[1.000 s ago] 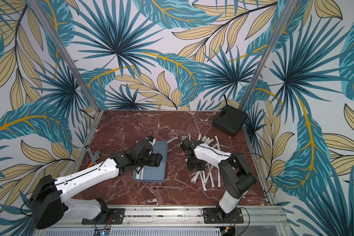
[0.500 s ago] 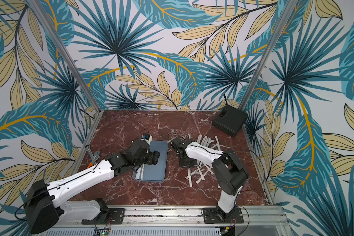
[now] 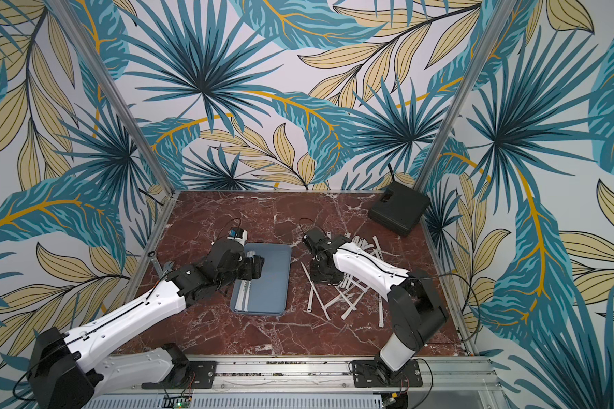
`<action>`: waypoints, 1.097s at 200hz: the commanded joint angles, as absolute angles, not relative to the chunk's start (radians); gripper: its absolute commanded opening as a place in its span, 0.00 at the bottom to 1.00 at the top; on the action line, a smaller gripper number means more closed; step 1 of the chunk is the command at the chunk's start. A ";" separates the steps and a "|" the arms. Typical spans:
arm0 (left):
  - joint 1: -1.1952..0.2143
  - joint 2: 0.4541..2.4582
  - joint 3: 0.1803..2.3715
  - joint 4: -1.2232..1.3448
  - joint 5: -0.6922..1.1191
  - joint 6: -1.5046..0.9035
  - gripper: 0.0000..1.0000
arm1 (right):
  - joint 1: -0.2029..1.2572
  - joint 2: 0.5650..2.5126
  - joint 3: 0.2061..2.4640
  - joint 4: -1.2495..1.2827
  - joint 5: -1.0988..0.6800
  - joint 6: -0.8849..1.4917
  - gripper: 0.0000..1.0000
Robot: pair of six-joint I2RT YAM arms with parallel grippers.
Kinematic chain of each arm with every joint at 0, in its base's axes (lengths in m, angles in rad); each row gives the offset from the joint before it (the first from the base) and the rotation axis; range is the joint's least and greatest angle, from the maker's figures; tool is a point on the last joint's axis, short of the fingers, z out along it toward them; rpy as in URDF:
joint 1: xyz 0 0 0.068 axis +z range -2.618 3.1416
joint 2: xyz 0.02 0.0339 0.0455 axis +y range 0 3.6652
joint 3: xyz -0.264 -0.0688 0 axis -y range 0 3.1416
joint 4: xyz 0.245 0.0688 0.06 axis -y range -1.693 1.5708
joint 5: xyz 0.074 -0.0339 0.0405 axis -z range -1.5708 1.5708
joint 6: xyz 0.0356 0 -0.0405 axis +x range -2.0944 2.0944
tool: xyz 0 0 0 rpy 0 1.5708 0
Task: Put the straws into the storage box
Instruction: Pick up the straw from the center of the board.
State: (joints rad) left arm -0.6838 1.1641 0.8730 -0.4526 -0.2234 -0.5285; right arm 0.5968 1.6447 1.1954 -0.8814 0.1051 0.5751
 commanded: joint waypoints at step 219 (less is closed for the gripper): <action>-0.653 1.127 0.813 -0.463 -0.225 -0.508 0.85 | 0.656 1.774 1.257 -1.030 0.308 0.377 0.12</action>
State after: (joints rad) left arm -0.6697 1.1629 0.8330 -0.4408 -0.2001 -0.5282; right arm 0.6044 1.8378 1.2198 -0.9348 0.3008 0.3843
